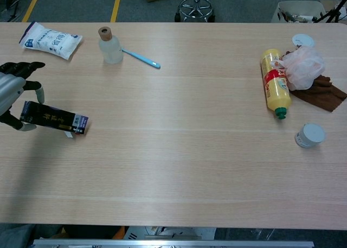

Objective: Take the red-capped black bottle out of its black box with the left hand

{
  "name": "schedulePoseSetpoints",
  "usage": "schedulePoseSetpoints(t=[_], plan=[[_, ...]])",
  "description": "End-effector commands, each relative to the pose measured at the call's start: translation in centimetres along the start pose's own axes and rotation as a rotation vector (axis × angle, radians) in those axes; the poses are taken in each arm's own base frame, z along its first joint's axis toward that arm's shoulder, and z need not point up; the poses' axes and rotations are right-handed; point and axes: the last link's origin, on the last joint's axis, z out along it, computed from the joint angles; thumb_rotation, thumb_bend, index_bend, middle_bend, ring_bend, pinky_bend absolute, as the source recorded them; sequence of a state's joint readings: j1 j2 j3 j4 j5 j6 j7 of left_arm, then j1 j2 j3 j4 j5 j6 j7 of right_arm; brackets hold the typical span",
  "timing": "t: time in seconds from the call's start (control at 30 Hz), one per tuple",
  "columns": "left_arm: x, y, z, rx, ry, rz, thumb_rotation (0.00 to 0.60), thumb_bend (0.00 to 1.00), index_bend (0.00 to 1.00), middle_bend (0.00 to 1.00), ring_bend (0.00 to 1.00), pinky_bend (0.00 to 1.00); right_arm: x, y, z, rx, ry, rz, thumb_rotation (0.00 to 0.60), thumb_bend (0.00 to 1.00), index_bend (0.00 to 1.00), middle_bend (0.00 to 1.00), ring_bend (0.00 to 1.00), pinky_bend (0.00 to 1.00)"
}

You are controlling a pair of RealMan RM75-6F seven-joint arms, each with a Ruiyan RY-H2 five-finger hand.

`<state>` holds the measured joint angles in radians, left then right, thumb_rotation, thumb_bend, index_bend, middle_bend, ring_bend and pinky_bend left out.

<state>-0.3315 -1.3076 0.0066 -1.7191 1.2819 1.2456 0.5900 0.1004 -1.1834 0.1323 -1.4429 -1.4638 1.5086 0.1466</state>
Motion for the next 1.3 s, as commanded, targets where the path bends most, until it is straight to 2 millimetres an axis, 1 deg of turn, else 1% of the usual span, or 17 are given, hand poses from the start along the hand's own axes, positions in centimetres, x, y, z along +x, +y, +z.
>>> schedulePoseSetpoints(t=[0.03, 0.43, 0.77, 1.07, 1.17, 1.23, 1.3], plan=[[0.9, 0.2, 0.1, -0.020, 0.027, 0.052, 0.600, 0.02, 0.47, 0.00, 0.00, 0.07, 0.0, 0.0, 0.0, -0.001, 0.000, 0.000, 0.600, 0.08, 0.17, 0.16, 0.08, 0.23], [3.4, 0.6, 0.7, -0.041, 0.100, 0.141, 0.600, 0.02, 0.47, 0.00, 0.00, 0.07, -0.1, 0.1, 0.0, 0.000, -0.001, 0.002, 0.600, 0.08, 0.17, 0.16, 0.09, 0.23], [5.4, 0.0, 1.3, -0.014, 0.162, 0.188, 0.600, 0.02, 0.47, 0.00, 0.00, 0.07, -0.1, 0.0, 0.0, 0.001, -0.001, 0.002, 0.600, 0.08, 0.17, 0.16, 0.09, 0.23], [5.8, -0.5, 1.4, 0.011, 0.173, 0.175, 0.600, 0.02, 0.47, 0.00, 0.00, 0.07, -0.2, -0.1, 0.0, 0.003, -0.002, 0.003, 0.600, 0.08, 0.17, 0.16, 0.09, 0.23], [5.4, -0.5, 1.3, 0.011, 0.146, 0.129, 0.600, 0.02, 0.47, 0.00, 0.00, 0.07, -0.2, -0.1, 0.0, 0.003, -0.003, 0.002, 0.600, 0.08, 0.17, 0.16, 0.09, 0.23], [5.0, -0.5, 1.2, 0.012, 0.106, 0.060, 0.600, 0.02, 0.47, 0.00, 0.00, 0.07, -0.2, -0.1, 0.0, 0.003, -0.004, 0.002, 0.600, 0.08, 0.17, 0.16, 0.09, 0.23], [4.8, -0.5, 1.2, 0.016, 0.077, 0.013, 0.600, 0.02, 0.44, 0.00, 0.00, 0.07, -0.2, -0.1, 0.0, 0.003, -0.004, 0.003, 0.600, 0.08, 0.17, 0.16, 0.09, 0.23]])
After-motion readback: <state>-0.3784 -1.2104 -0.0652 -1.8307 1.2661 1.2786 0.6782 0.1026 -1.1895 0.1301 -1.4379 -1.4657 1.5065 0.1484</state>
